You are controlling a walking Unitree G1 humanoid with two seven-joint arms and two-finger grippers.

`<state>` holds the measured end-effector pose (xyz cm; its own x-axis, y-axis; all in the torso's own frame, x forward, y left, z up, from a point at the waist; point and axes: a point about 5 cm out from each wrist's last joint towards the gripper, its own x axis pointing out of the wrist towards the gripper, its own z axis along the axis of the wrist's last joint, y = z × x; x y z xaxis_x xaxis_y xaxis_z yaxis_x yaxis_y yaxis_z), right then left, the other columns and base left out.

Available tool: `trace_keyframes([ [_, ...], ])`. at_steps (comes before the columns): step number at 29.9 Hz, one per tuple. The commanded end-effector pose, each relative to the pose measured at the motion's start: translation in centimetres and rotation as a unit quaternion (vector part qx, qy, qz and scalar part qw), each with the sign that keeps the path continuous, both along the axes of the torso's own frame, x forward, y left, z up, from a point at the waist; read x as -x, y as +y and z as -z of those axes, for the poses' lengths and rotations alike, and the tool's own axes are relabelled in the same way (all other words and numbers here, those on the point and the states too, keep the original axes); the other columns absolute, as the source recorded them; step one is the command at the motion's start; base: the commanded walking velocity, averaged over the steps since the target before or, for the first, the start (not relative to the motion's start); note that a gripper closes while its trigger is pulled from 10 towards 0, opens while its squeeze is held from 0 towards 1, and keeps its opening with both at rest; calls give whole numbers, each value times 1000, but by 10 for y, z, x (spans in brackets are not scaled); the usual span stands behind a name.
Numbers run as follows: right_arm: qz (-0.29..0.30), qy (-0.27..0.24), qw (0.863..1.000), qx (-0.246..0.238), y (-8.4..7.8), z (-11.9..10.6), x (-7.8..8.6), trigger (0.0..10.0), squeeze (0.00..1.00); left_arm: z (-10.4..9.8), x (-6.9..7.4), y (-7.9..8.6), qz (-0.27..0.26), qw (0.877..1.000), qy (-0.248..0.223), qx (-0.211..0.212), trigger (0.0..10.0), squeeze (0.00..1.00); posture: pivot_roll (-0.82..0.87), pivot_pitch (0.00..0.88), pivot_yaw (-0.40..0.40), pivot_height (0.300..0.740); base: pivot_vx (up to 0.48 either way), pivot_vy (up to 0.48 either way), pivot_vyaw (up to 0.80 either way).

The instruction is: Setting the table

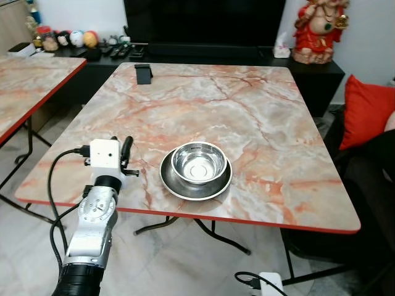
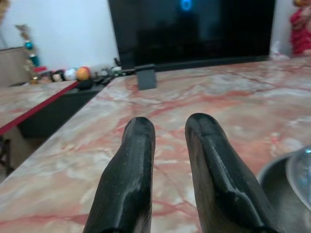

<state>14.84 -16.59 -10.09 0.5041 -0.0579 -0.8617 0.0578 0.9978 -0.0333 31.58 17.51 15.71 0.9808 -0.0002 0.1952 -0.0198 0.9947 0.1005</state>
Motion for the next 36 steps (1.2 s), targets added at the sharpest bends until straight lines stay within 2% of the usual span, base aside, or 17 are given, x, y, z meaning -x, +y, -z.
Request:
trace_keyframes([
  [1, 3, 2, 1000, 2, -1, 0, 1, 10000, 0, -5, -1, 2, -5, 1000, -10, -8, 10000, 0, 6, 0, 1, 740, 0, 472, 0],
  [36, 5, 0, 1000, -3, 0, 0, 0, 10000, 0, -5, 3, 16, -31, 999, -10, -21, 10000, 0, 13, 0, 10, 740, 0, 470, 0],
])
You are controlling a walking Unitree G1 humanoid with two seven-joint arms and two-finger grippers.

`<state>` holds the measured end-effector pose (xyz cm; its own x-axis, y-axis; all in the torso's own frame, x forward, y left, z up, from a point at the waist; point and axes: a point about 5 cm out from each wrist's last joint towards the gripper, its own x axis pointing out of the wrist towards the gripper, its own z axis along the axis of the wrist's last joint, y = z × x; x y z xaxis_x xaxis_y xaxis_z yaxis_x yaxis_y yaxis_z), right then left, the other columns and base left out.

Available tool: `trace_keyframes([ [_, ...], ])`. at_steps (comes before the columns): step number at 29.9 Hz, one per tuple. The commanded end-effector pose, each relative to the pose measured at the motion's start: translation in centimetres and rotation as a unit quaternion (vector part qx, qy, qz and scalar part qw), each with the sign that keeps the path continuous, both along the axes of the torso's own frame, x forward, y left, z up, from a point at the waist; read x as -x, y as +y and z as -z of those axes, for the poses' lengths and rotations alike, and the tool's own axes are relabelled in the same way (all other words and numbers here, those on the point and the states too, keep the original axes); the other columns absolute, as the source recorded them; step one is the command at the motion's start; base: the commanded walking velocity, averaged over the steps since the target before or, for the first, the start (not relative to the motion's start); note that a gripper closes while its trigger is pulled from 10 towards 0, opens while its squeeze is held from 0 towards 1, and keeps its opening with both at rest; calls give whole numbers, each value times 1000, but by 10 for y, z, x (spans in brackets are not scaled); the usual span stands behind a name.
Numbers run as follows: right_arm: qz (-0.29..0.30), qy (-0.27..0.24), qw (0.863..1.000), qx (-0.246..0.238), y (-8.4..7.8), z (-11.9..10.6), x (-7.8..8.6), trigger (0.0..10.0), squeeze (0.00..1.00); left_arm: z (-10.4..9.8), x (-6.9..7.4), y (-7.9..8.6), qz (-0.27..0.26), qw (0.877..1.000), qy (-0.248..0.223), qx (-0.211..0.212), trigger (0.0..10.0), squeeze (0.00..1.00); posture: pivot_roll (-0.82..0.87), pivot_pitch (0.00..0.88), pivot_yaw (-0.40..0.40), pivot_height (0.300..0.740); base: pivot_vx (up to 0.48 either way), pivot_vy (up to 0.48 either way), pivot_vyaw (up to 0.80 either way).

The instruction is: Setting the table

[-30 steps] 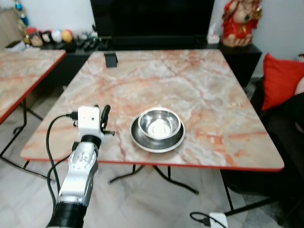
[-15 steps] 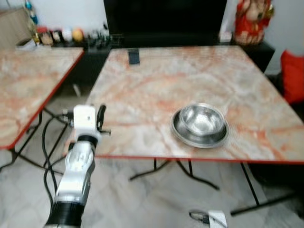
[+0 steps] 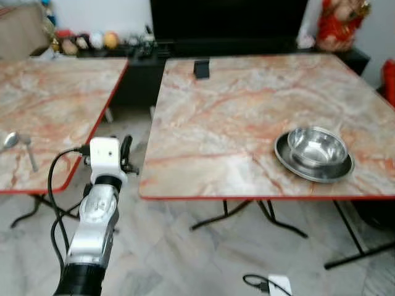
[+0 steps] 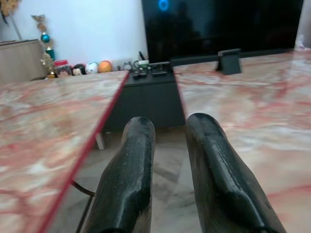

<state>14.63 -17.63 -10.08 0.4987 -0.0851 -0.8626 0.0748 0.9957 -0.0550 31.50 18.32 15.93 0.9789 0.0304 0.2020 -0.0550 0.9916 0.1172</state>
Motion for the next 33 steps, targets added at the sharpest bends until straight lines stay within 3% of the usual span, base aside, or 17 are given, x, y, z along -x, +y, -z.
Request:
trace_keyframes([
  [1, -6, -2, 1000, -13, 11, 0, -2, 10000, 0, -3, 3, 9, -15, 1000, -6, -13, 10000, 0, 12, 0, 12, 740, 0, 472, 0],
  [17, -19, 1, 1000, -10, 12, 1, 0, 10000, 0, 1, 10, 19, -36, 999, -3, -15, 10000, 0, 20, 0, 14, 740, 0, 473, 0],
  [27, -31, 1, 1000, -7, 13, 1, 0, 10000, 0, -6, 6, 18, -36, 999, -13, -17, 10000, 0, 21, 0, 16, 740, 0, 469, 0],
  [33, -30, 0, 1000, -8, 13, 0, -2, 10000, 0, -6, 7, 19, -42, 999, -14, -17, 10000, 0, 27, 0, 12, 740, 0, 437, 715],
])
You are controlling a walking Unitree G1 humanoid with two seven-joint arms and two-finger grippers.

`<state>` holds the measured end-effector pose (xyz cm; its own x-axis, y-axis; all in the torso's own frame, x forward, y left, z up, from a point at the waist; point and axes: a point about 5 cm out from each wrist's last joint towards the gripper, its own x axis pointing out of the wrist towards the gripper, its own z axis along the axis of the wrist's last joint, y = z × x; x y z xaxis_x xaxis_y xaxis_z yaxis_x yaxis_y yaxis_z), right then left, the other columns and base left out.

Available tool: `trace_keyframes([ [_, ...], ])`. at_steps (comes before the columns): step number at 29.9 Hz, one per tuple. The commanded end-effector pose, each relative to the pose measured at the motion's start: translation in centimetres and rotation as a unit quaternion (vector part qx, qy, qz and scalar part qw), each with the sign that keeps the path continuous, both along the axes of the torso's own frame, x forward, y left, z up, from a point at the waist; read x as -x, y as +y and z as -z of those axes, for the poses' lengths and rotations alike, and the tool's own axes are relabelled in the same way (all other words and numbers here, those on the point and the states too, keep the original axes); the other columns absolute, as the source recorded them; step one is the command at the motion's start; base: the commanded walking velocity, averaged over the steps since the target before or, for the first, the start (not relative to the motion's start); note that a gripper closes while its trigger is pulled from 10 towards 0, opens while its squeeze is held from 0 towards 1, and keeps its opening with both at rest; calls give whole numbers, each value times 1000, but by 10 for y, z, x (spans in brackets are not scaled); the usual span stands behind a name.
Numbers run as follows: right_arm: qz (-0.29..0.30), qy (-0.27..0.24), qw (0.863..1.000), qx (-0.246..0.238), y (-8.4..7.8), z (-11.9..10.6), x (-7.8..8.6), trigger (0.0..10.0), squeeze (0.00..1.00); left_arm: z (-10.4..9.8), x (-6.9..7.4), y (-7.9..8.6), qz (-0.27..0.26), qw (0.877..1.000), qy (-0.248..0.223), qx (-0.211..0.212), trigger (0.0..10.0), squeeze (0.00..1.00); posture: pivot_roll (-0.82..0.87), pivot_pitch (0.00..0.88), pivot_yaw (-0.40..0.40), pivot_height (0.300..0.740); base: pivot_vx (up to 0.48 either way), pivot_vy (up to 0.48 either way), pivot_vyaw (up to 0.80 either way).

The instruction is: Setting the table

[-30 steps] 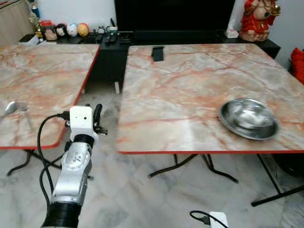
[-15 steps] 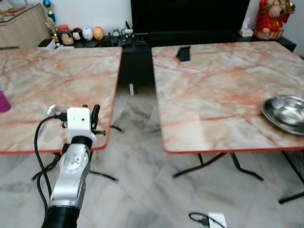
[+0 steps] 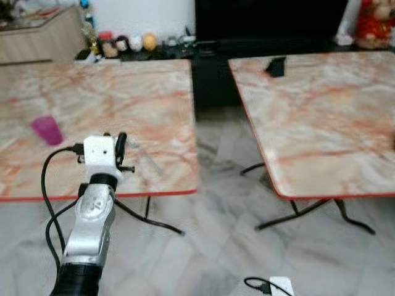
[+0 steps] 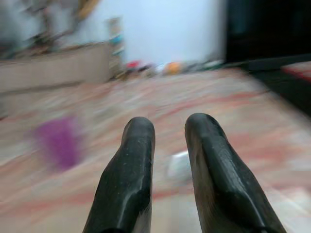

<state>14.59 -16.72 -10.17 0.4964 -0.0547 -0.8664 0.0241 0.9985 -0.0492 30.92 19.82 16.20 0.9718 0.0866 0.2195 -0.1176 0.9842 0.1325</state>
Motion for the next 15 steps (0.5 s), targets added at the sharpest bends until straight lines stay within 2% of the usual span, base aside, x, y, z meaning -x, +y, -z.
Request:
trace_keyframes([
  [1, -3, -3, 1000, -5, 4, -1, -2, 10000, 0, -2, 2, 6, -15, 1000, -4, -10, 10000, 0, 29, 0, 10, 740, 0, 0, 406],
  [11, 4, -2, 1000, -7, 4, 0, -2, 10000, 0, 2, 6, 11, -24, 1000, 1, -18, 10000, 0, 31, 0, 11, 740, 0, 0, 41],
  [15, 5, -3, 1000, -8, 4, -1, -2, 10000, 0, 6, 8, 20, -47, 999, 5, -20, 10000, 0, 34, 0, 13, 740, 0, 0, 0],
])
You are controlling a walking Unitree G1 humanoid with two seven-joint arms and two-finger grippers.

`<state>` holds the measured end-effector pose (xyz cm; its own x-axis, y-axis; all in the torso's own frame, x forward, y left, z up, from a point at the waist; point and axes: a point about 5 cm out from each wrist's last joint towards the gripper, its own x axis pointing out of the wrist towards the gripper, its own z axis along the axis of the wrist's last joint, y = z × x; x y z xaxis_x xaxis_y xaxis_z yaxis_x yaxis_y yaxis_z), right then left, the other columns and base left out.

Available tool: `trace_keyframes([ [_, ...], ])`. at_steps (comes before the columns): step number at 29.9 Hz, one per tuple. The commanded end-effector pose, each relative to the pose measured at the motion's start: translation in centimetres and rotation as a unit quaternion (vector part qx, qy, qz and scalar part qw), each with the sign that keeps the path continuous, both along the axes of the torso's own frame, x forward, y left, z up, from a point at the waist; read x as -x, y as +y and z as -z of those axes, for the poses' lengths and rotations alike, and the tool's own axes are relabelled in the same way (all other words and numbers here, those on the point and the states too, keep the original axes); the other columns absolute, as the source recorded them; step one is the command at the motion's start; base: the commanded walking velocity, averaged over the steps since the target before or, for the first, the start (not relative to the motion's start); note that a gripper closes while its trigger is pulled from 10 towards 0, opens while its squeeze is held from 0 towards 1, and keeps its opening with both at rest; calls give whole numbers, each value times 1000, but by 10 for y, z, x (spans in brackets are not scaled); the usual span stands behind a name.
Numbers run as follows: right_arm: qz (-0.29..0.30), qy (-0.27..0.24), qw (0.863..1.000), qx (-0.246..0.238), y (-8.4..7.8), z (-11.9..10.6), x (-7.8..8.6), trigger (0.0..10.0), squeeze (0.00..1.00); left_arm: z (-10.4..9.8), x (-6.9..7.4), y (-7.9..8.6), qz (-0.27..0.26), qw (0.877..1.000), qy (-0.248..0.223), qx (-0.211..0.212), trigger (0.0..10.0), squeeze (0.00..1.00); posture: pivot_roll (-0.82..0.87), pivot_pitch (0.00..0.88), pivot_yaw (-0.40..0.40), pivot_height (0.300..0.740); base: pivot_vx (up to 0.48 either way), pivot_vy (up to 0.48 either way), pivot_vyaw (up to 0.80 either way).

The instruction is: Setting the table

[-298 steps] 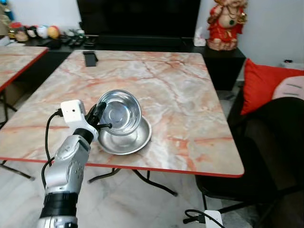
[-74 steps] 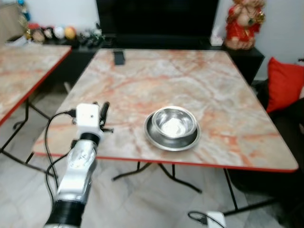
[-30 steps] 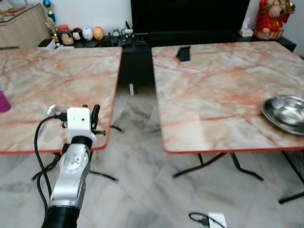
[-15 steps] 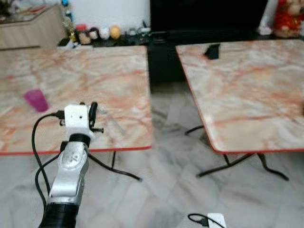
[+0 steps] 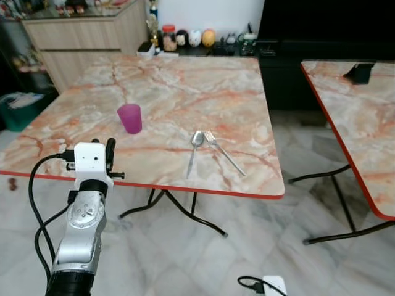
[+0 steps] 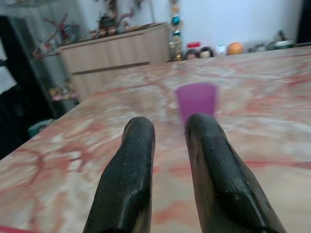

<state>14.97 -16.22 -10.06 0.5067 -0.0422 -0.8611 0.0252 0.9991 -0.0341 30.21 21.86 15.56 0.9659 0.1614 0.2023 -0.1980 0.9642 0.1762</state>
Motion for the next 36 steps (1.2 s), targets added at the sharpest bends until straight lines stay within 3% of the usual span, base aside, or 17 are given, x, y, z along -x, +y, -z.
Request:
trace_keyframes([
  [1, 5, 3, 1000, -1, -1, 1, 2, 10000, 0, 1, 2, 3, -10, 1000, -4, 0, 10000, 0, 34, 0, 13, 740, 0, 0, 0],
  [5, 6, 2, 1000, -2, 0, 1, 1, 10000, 0, 15, 7, 16, -37, 999, 21, -10, 10000, 0, 33, 0, 14, 740, 0, 0, 0],
  [6, 6, 2, 1000, -2, 0, 1, 1, 10000, 0, 30, 12, 25, -49, 997, 48, -20, 10000, 0, 34, 0, 15, 740, 0, 0, 0],
  [8, 6, 2, 1000, -2, 0, 1, 1, 10000, 0, 39, 16, 31, -58, 996, 66, -22, 10000, 0, 34, 0, 16, 740, 0, 0, 0],
  [12, 7, 3, 1000, -2, 0, 1, 1, 10000, 0, 59, 27, 46, -93, 991, 100, -8, 10000, 0, 31, 0, 18, 740, 0, 0, 0],
  [17, 8, 3, 1000, -1, -1, 1, 2, 10000, 0, 106, 58, 70, -161, 971, 178, -4, 10000, 0, 35, 0, 15, 740, 0, 0, 0],
  [20, 8, 3, 1000, -1, 0, 1, 2, 10000, 0, 123, 70, 76, -180, 961, 210, 5, 10000, 0, 32, 0, 17, 740, 0, 0, 0],
  [23, 8, 3, 1000, -1, -1, 1, 2, 10000, 0, 150, 85, 73, -174, 946, 275, 9, 10000, 0, 33, 0, 15, 740, 0, 0, 0],
  [27, 8, 3, 1000, 0, -1, 1, 2, 10000, 0, 189, 104, 56, -106, 916, 385, 47, 10000, 0, 35, 0, 9, 740, 0, 0, 0],
  [30, 10, 2, 1000, 0, -1, 1, 2, 10000, 0, 205, 111, 39, -47, 903, 419, 79, 10000, 0, 32, 0, 9, 740, 0, 0, 0],
  [36, 13, 1, 1000, 0, -1, 0, 1, 10000, 0, 216, 118, 35, -52, 889, 441, 109, 10000, 0, 28, 0, 8, 740, 0, 0, 0],
])
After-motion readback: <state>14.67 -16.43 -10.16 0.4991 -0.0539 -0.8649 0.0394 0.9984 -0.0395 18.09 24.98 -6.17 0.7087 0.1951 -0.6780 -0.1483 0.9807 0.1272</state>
